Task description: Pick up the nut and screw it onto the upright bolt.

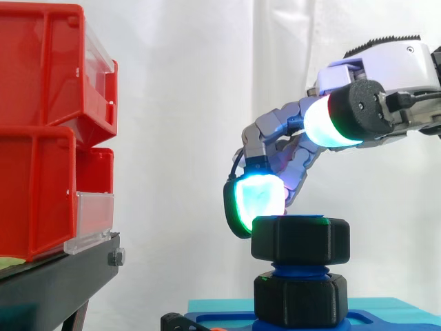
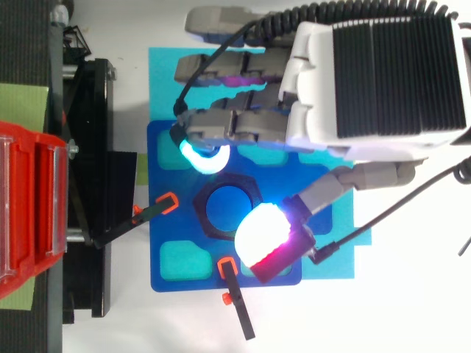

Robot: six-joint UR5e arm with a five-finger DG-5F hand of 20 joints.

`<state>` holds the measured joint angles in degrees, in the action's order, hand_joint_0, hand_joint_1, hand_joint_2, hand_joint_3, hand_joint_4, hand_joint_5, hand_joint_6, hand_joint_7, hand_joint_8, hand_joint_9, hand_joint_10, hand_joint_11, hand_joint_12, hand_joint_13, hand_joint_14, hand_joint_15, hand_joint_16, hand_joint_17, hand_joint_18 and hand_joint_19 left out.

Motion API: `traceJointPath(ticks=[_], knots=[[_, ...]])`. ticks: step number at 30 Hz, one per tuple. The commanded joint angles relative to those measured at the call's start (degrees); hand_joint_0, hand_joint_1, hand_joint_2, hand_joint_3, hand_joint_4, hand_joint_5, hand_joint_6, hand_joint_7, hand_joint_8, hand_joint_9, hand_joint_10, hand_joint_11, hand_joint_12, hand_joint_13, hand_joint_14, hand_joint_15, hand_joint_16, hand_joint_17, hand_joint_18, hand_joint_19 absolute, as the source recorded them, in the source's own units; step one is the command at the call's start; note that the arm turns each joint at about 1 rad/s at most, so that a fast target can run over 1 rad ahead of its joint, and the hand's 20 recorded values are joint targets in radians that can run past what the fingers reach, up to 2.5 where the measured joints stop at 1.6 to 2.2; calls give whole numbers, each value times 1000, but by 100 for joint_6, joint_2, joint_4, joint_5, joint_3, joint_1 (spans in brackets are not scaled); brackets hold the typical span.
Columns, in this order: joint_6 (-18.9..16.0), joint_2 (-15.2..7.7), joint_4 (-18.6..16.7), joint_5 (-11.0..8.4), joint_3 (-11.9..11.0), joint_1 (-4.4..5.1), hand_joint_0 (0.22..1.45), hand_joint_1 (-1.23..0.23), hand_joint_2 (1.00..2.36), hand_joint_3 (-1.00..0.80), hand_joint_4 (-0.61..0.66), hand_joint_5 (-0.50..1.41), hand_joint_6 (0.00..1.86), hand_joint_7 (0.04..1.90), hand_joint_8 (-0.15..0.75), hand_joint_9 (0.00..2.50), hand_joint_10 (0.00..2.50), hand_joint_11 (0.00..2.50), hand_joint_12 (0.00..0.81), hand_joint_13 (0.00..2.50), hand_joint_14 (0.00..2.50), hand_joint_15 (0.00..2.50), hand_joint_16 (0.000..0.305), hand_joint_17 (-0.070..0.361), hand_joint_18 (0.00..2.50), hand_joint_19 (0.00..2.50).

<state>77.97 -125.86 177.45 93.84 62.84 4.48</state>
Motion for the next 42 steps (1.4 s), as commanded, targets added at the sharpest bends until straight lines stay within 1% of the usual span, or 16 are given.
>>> traceJointPath(ticks=[1, 2, 5, 8, 11, 13, 14, 17, 22, 25, 28, 29, 33, 34, 39, 42], knots=[[-1, 0, 18, 38, 0, -79, 531, -190, 1000, -500, 254, -46, 503, 1302, 271, 758, 0, 0, 284, 483, 0, 0, 24, 54, 35, 0], [-1, 0, 18, 65, 0, -97, 531, -190, 1000, -500, 265, -62, 504, 1185, 272, 754, 0, 0, 285, 484, 0, 0, 24, 54, 37, 0], [-1, 0, 18, 91, 0, -97, 530, -188, 1000, -500, 270, -88, 504, 999, 266, 739, 0, 0, 287, 479, 0, 0, 24, 54, 36, 0], [-10, 0, -9, 100, -9, -70, 528, -185, 1000, -500, 253, -103, 503, 892, 262, 722, 0, 0, 289, 478, 0, 0, 25, 55, 32, 0], [-19, 0, 0, 91, -97, -44, 527, -183, 1000, -500, 243, -106, 503, 850, 259, 714, 0, 0, 291, 474, 0, 0, 25, 56, 30, 0], [-19, 0, 9, 91, -132, -44, 526, -182, 1000, -500, 238, -108, 503, 836, 259, 712, 0, 0, 292, 470, 0, 0, 25, 57, 28, 0], [-10, 0, -9, 91, -184, -27, 525, -180, 1000, -500, 237, -110, 503, 829, 258, 712, 0, 0, 292, 469, 0, 0, 25, 57, 28, 0], [-10, 0, -44, 73, -193, 35, 524, -176, 1000, -500, 240, -109, 503, 830, 260, 712, 0, 0, 293, 466, 0, 0, 26, 57, 27, 0], [-1, 0, -149, 12, -184, 202, 524, -173, 1000, -500, 238, -108, 503, 831, 259, 708, 0, 0, 294, 466, 0, 0, 26, 58, 25, 0], [-19, 0, -158, -155, -158, 351, 525, -172, 1000, -500, 240, -108, 503, 831, 259, 708, 0, 0, 294, 467, 0, 0, 26, 58, 25, 0], [-27, 0, -149, -225, -149, 413, 524, -172, 1000, -500, 245, -107, 503, 840, 259, 707, 0, 0, 295, 468, 0, 0, 26, 58, 26, 0], [-54, 0, -141, -243, -149, 457, 524, -172, 1000, -500, 243, -105, 503, 843, 259, 707, 0, 0, 295, 467, 0, 0, 26, 58, 25, 0], [-89, 0, -149, -243, -158, 483, 524, -171, 1000, -500, 248, -104, 503, 849, 260, 708, 0, 0, 296, 468, 0, 0, 26, 58, 25, 0], [-89, 0, -158, -261, -149, 518, 524, -170, 1000, -500, 255, -104, 503, 852, 259, 707, 0, 0, 297, 469, 0, 0, 26, 58, 25, 0], [-106, 0, -229, -357, 0, 554, 525, -169, 1000, -500, 253, -102, 503, 858, 260, 711, 0, 0, 297, 469, 0, 0, 26, 58, 26, 0], [-115, 0, -299, -357, 70, 562, 526, -168, 1000, -500, 253, -101, 503, 859, 262, 710, 0, 0, 297, 470, 0, 0, 26, 59, 28, 0]])
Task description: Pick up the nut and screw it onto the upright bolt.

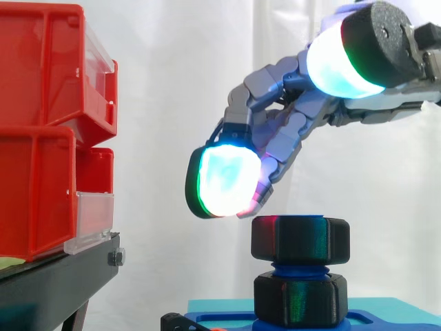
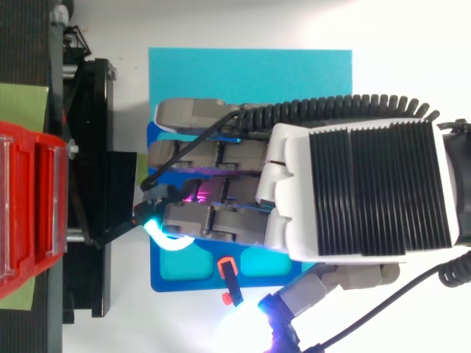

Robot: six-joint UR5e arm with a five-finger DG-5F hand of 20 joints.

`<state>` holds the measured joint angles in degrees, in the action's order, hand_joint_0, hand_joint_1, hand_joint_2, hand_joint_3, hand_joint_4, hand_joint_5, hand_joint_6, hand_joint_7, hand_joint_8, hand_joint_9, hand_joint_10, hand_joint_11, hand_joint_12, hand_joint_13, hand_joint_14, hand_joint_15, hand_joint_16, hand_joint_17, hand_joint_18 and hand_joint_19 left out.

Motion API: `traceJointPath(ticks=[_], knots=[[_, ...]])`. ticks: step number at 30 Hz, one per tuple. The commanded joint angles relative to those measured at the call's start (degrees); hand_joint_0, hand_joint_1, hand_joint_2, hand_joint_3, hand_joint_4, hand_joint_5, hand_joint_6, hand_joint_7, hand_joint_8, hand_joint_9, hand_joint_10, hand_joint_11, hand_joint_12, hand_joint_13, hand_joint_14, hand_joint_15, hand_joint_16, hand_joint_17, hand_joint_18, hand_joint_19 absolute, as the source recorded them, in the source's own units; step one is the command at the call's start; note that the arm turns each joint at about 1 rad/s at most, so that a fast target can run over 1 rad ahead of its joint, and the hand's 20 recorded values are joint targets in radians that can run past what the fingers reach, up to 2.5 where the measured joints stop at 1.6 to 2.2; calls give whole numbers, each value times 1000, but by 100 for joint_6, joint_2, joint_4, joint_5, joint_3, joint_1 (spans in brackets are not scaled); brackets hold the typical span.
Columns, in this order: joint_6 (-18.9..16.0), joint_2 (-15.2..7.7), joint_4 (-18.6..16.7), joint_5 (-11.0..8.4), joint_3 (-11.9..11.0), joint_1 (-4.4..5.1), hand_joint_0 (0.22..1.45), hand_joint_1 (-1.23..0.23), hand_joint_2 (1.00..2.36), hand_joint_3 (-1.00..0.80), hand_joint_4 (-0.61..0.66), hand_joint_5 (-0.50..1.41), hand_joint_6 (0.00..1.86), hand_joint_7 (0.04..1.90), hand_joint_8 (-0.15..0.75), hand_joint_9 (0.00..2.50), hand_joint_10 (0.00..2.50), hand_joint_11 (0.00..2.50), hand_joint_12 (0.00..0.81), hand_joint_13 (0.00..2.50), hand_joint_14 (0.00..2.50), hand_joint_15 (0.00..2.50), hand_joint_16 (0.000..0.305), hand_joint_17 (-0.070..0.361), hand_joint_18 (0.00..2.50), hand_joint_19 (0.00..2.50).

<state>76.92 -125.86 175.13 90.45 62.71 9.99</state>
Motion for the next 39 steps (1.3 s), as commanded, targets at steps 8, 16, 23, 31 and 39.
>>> traceJointPath(ticks=[8, 16, 23, 31, 39], knots=[[-1, 0, -58, -19, 93, -32, 527, -167, 1000, -500, 254, -95, 503, 870, 260, 711, 0, 0, 297, 476, 0, 0, 27, 60, 37, 0], [51, 0, -14, -1, 101, -85, 528, -168, 1000, -500, 263, -91, 504, 891, 262, 716, 0, 0, 297, 483, 0, 0, 26, 59, 46, 0], [130, 0, 118, 52, 101, -225, 529, -168, 1000, -500, 274, -84, 504, 929, 265, 732, 0, 0, 295, 488, 0, 0, 26, 59, 56, 0], [262, 0, 127, 263, 110, -392, 530, -172, 1000, -500, 285, -74, 504, 1005, 265, 735, 0, 0, 292, 498, 0, 0, 25, 56, 65, 0], [289, 0, 118, 377, 119, -524, 531, -173, 1000, -500, 285, -68, 504, 1059, 267, 743, 0, 0, 290, 504, 0, 0, 24, 55, 76, 0]])
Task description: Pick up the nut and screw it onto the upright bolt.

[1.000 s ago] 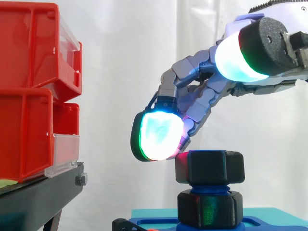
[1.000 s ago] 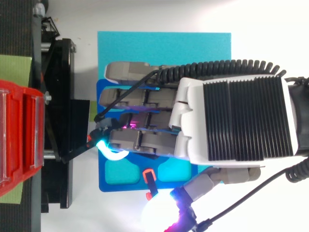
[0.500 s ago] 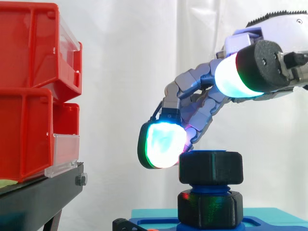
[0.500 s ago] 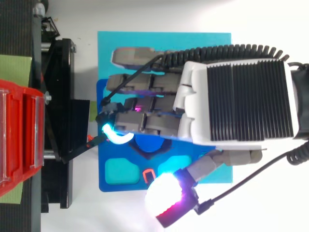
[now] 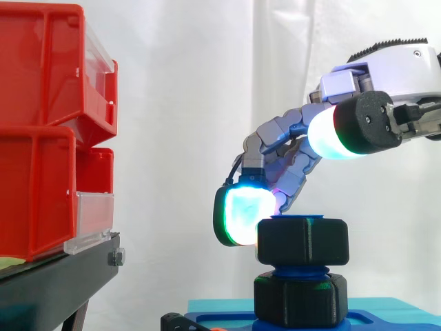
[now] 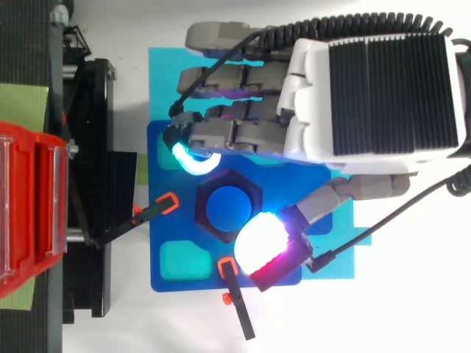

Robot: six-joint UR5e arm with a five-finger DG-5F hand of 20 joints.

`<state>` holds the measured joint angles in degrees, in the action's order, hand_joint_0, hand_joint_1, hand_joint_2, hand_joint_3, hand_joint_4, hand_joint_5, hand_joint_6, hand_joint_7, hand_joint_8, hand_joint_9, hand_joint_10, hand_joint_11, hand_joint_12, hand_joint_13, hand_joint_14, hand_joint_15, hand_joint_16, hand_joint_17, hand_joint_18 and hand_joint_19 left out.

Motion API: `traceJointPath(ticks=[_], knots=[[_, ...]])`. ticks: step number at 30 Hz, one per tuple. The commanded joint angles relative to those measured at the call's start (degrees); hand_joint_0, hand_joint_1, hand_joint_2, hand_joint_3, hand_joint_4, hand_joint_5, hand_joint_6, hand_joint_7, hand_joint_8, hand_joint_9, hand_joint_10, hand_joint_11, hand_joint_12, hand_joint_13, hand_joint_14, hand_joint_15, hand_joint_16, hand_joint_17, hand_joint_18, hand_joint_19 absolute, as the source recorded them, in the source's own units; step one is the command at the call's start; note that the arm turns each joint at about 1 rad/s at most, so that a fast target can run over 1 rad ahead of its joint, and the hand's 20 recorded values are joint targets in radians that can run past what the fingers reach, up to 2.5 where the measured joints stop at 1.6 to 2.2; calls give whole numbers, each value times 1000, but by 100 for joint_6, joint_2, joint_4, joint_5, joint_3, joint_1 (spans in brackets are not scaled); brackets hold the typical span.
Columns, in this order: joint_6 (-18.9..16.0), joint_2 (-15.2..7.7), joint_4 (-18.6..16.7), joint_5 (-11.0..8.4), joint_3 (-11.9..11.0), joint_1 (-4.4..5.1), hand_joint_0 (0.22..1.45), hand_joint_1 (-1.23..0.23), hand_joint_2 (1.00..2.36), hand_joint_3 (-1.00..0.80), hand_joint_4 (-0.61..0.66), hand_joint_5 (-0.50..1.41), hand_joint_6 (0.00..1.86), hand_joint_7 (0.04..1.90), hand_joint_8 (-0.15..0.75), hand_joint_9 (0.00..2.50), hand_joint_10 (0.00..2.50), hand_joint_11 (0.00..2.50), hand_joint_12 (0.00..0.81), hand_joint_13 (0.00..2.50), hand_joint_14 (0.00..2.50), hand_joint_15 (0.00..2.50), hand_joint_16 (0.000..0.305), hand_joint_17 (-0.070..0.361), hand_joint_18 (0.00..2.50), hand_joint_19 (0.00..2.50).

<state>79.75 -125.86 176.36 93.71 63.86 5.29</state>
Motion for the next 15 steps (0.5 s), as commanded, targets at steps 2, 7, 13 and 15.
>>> traceJointPath(ticks=[2, 7, 13, 15], knots=[[5, 0, 3, 86, -5, -89, 531, -173, 1000, -500, 289, -66, 504, 1078, 267, 747, 0, 0, 289, 505, 0, 0, 24, 54, 80, 0], [5, 0, -23, 130, 3, -160, 531, -173, 1000, -500, 284, -67, 504, 1071, 267, 752, 0, 0, 287, 508, 0, 0, 24, 54, 82, 0], [5, 0, -76, 226, -5, -195, 531, -174, 1000, -500, 276, -87, 504, 963, 267, 750, 0, 0, 288, 512, 0, 0, 24, 54, 84, 0], [-3, 0, -137, 244, -14, -177, 531, -174, 1000, -500, 272, -90, 504, 930, 268, 747, 0, 0, 288, 511, 0, 0, 24, 54, 84, 0]])
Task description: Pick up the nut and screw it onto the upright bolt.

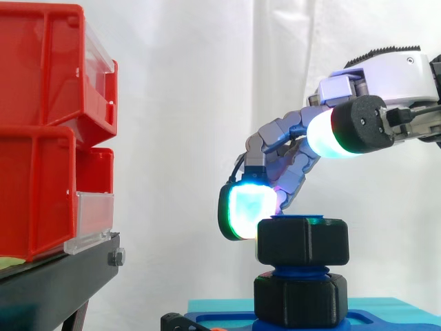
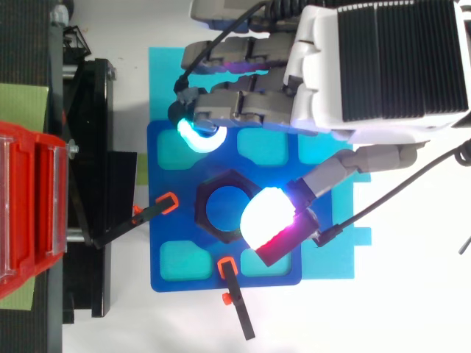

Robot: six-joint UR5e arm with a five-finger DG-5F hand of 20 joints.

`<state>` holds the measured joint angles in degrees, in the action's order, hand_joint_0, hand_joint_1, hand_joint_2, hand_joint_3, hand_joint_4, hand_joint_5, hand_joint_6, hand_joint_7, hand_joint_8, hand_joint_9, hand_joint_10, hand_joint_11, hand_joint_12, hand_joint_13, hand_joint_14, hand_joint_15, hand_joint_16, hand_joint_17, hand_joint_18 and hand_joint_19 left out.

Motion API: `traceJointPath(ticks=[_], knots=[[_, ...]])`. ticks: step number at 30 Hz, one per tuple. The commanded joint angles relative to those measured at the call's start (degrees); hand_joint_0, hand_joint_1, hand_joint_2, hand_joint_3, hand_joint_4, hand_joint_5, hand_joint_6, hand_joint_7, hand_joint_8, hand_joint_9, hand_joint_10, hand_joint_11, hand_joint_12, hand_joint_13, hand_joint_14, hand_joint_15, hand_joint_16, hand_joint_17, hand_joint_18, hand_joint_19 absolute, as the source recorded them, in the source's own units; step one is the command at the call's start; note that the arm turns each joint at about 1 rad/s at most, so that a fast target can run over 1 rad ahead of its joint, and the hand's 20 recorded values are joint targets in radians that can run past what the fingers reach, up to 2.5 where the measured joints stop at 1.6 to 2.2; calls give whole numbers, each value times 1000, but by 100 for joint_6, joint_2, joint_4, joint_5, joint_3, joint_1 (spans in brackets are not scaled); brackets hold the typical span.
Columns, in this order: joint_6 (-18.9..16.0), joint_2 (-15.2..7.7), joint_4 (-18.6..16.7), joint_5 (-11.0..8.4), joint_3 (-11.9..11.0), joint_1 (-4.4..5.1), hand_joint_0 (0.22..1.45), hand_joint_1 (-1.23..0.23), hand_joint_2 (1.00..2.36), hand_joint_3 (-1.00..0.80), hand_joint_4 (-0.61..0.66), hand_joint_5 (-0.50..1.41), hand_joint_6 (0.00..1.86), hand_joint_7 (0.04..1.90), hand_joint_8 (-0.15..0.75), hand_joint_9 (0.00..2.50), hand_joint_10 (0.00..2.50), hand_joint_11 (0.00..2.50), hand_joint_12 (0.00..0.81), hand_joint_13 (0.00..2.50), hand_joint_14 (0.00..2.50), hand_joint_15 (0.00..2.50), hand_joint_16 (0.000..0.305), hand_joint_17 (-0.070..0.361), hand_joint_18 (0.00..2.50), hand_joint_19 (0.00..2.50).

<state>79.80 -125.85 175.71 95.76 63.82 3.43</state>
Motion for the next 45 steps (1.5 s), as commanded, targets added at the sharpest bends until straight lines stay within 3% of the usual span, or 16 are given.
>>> traceJointPath(ticks=[1, 5, 9, 12, 15, 25, 33, 45], knots=[[-8, -1, -98, 39, -10, 26, 530, -173, 1000, -500, 267, -92, 504, 913, 266, 746, 0, 0, 288, 510, 0, 0, 24, 54, 83, 0], [-25, -1, -213, 39, -10, 61, 530, -171, 1000, -500, 251, -99, 503, 851, 264, 740, 0, 0, 289, 507, 0, 0, 25, 56, 81, 0], [-25, -1, -283, 30, -10, 175, 529, -170, 1000, -500, 238, -103, 503, 825, 262, 737, 0, 0, 290, 505, 0, 0, 25, 57, 79, 0], [-52, -1, -371, 21, -10, 316, 529, -169, 1000, -500, 234, -105, 503, 813, 260, 732, 0, 0, 291, 503, 0, 0, 26, 58, 77, 0], [-87, -1, -424, 4, -10, 369, 528, -167, 1000, -500, 233, -106, 503, 805, 259, 732, 0, 0, 292, 501, 0, 0, 26, 58, 76, 0], [-192, -10, -441, -295, -1, 606, 527, -165, 1000, -500, 235, -106, 503, 804, 258, 724, 0, 0, 294, 499, 0, 0, 26, 59, 72, 0], [-298, -1, -608, -401, 245, 676, 527, -162, 1000, -500, 236, -105, 503, 815, 258, 726, 0, 0, 294, 500, 0, 0, 27, 60, 71, 0], [-298, -10, -687, -401, 263, 668, 527, -162, 1000, -500, 234, -104, 503, 816, 257, 723, 0, 0, 294, 498, 0, 0, 27, 60, 70, 0]])
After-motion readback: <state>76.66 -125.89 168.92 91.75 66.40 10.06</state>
